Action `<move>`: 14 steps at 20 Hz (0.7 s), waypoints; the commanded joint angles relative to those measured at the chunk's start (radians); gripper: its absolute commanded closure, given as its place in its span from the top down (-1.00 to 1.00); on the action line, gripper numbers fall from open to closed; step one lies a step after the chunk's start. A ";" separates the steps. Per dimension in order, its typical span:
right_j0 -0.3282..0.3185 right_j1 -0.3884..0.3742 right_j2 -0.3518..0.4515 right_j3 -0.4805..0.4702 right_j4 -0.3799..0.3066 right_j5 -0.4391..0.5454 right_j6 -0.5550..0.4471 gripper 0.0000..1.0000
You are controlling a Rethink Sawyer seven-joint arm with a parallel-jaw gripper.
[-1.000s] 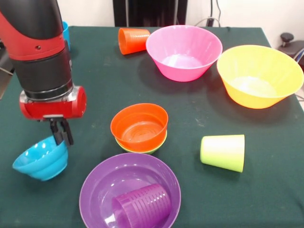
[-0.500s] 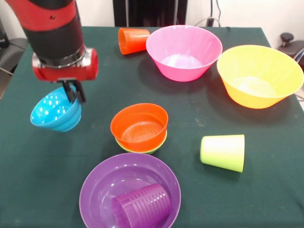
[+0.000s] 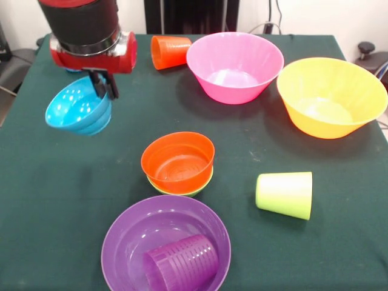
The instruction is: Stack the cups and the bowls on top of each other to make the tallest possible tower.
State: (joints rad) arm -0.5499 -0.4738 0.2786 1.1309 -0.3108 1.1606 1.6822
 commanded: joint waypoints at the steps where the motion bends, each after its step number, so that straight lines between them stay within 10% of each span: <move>1: 0.086 0.030 -0.061 -0.073 0.045 0.144 0.270 -1.00; 14: 0.260 0.143 -0.226 -0.401 -0.104 0.212 0.470 -1.00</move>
State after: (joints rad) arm -0.3808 -0.4332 0.1373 0.9391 -0.2975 1.2584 1.9294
